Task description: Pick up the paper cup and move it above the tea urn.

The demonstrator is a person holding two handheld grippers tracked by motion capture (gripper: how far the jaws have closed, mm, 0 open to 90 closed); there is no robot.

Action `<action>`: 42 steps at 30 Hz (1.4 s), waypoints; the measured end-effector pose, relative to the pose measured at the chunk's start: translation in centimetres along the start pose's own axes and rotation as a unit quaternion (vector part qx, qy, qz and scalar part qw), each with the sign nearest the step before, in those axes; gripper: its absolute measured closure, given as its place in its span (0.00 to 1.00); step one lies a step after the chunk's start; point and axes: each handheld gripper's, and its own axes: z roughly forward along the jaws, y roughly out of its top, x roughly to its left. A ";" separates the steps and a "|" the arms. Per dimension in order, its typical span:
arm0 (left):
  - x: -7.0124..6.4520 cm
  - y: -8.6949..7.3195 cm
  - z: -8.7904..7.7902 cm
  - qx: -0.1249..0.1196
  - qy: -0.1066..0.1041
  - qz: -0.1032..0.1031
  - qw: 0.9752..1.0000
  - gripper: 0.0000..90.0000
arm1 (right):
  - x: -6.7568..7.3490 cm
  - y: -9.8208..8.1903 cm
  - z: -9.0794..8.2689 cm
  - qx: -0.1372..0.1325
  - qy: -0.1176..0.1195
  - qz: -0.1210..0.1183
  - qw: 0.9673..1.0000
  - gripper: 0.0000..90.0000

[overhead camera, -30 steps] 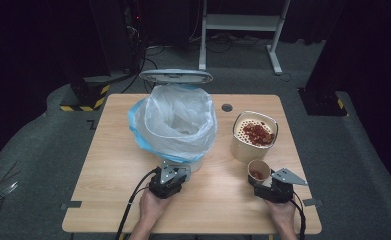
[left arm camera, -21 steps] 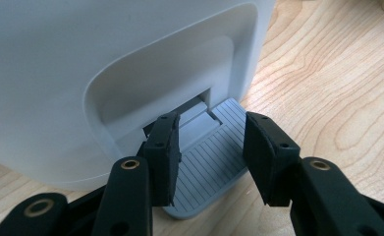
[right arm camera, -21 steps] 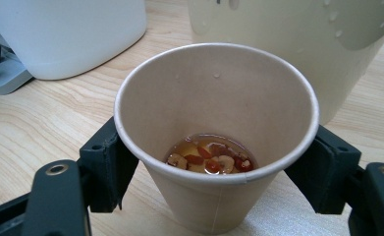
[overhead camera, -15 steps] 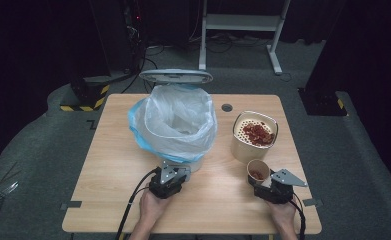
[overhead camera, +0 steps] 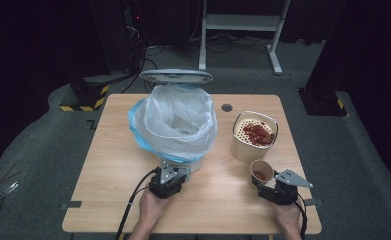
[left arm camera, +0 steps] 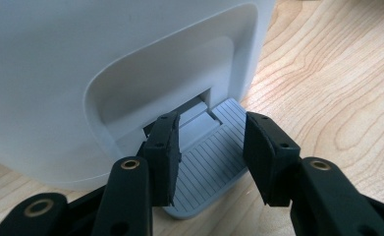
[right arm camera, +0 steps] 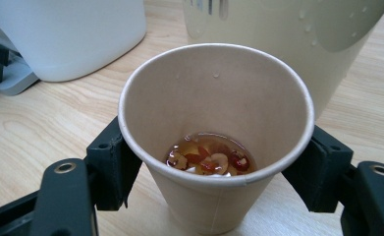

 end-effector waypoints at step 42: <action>0.0 0.0 0.0 0.000 0.002 0.002 1.000 0.64 | -5.1 8.0 -5.1 0.040 0.015 -0.048 0.998 0.36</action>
